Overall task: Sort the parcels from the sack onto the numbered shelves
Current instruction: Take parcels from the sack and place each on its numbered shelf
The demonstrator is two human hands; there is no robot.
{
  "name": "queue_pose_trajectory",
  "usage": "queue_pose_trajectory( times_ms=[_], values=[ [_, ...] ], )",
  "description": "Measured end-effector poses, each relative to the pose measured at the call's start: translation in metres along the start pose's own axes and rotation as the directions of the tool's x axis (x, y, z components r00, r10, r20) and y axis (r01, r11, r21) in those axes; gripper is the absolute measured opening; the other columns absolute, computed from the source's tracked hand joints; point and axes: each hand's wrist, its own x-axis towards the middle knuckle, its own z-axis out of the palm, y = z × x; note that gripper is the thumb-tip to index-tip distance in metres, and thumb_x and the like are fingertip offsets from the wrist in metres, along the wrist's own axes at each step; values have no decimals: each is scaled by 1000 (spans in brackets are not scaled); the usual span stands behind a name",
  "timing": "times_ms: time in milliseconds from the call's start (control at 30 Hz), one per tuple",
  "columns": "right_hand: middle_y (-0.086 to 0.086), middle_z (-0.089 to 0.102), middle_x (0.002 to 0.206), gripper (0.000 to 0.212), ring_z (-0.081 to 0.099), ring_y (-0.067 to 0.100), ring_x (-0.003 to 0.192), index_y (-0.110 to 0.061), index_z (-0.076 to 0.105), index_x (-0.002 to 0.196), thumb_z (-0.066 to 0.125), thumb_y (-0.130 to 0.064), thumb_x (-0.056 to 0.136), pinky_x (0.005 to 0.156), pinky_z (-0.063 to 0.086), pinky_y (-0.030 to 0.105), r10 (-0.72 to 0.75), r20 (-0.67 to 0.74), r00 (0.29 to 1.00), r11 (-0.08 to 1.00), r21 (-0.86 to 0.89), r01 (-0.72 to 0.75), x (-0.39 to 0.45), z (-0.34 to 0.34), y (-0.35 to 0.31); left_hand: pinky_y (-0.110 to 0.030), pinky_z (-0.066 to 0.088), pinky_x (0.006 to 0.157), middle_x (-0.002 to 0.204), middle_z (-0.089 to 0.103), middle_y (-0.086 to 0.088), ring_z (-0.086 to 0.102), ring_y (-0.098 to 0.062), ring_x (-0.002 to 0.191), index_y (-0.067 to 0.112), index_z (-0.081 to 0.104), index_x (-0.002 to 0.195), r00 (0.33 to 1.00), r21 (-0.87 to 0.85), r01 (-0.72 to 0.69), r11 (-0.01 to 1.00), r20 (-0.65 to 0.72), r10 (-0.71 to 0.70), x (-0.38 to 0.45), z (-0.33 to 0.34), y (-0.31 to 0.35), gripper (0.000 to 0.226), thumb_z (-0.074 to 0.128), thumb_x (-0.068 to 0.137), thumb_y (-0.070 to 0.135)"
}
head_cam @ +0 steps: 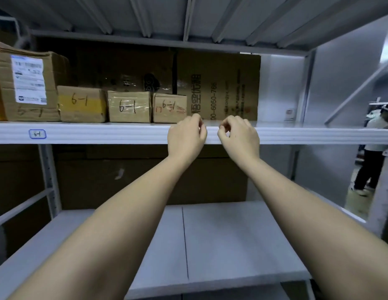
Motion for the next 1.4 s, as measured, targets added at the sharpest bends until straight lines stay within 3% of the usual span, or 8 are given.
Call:
queue_pose_trajectory(
  times_ms=[300, 433, 833, 933, 1067, 1133, 1400],
  values=[
    [3, 64, 99, 17, 54, 24, 98, -15, 62, 97, 48, -23, 93, 73, 35, 31, 79, 221, 972, 990, -130, -51, -119, -104, 145, -36, 43, 74, 102, 64, -4, 62, -26, 89, 16, 57, 108, 958, 67, 62, 996, 275, -78, -120, 67, 153, 25, 42, 96, 33],
    [5, 63, 96, 17, 55, 27, 94, -13, 60, 93, 48, -23, 90, 73, 40, 36, 130, 296, 946, 969, -238, -59, -172, -139, 207, -34, 38, 72, 104, 63, -6, 60, -28, 91, 15, 56, 108, 911, 79, 12, 997, 409, -43, -159, 97, 220, 25, 42, 96, 32],
    [5, 65, 104, 22, 59, 24, 94, -13, 64, 105, 50, -26, 93, 76, 49, 34, 465, 356, 810, 853, -425, -303, -281, -202, 374, -34, 42, 78, 115, 62, -9, 60, -31, 100, 13, 51, 115, 679, -41, -155, 987, 721, 137, -247, 225, 376, 26, 43, 95, 26],
    [5, 64, 102, 23, 61, 24, 92, -13, 62, 106, 50, -30, 95, 77, 52, 37, 535, 392, 748, 814, -475, -333, -295, -204, 424, -34, 43, 79, 118, 61, -10, 59, -32, 103, 13, 50, 118, 611, -84, -149, 985, 776, 159, -258, 271, 407, 28, 44, 95, 26],
    [2, 63, 96, 21, 59, 21, 89, -15, 61, 100, 51, -33, 95, 71, 45, 30, 635, 398, 662, 746, -538, -392, -306, -199, 492, -32, 42, 73, 115, 63, -10, 60, -31, 100, 13, 50, 116, 517, -128, -117, 985, 839, 171, -269, 332, 438, 25, 44, 95, 27],
    [1, 60, 93, 19, 58, 20, 88, -16, 61, 98, 51, -32, 95, 69, 41, 27, 699, 391, 599, 699, -553, -454, -311, -198, 524, -32, 42, 71, 113, 63, -9, 61, -31, 98, 14, 50, 115, 474, -152, -122, 981, 860, 192, -270, 363, 455, 24, 43, 96, 27],
    [6, 64, 100, 23, 61, 27, 94, -15, 62, 101, 46, -30, 94, 77, 48, 34, 868, 395, 300, 494, -635, -594, -328, -212, 626, -35, 45, 76, 116, 61, -11, 59, -33, 103, 14, 48, 119, 312, -255, -149, 955, 905, 290, -266, 445, 520, 27, 42, 97, 28]
  ],
)
